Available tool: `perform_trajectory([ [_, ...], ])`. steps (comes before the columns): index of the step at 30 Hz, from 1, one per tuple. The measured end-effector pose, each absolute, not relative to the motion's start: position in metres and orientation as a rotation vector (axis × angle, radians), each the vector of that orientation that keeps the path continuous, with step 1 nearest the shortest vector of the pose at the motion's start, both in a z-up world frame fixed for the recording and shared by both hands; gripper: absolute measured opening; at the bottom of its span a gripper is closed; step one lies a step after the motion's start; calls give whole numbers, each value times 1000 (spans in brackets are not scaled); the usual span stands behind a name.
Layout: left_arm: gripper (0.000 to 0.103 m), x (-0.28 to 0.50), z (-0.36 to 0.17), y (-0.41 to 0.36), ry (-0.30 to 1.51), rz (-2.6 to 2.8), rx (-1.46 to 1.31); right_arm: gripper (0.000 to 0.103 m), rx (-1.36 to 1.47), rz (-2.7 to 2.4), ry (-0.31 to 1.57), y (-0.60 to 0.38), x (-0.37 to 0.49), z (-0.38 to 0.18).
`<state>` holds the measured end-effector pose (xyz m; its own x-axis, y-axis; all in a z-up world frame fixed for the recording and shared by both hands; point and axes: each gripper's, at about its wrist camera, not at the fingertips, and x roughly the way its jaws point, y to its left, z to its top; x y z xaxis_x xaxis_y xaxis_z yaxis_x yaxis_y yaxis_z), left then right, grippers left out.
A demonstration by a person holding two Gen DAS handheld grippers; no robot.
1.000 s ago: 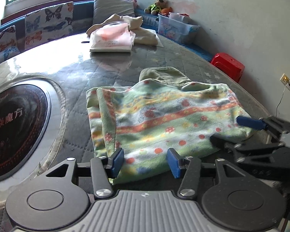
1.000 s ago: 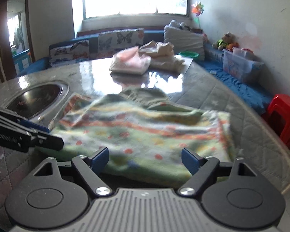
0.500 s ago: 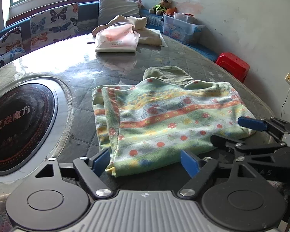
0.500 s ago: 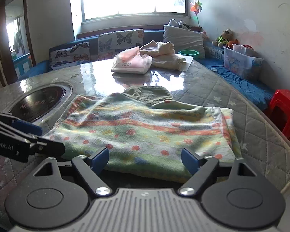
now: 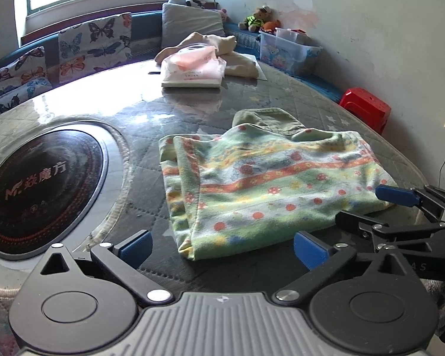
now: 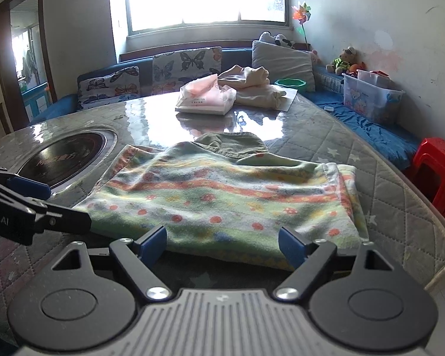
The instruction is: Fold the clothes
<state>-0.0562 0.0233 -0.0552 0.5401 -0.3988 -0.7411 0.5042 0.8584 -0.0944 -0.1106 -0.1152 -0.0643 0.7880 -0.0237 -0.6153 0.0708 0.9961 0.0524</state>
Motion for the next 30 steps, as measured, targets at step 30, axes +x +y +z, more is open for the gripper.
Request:
perform_trajectory([
  [30, 103, -66, -52, 67, 807, -363, 141, 93, -15, 109, 599, -53, -94, -41],
])
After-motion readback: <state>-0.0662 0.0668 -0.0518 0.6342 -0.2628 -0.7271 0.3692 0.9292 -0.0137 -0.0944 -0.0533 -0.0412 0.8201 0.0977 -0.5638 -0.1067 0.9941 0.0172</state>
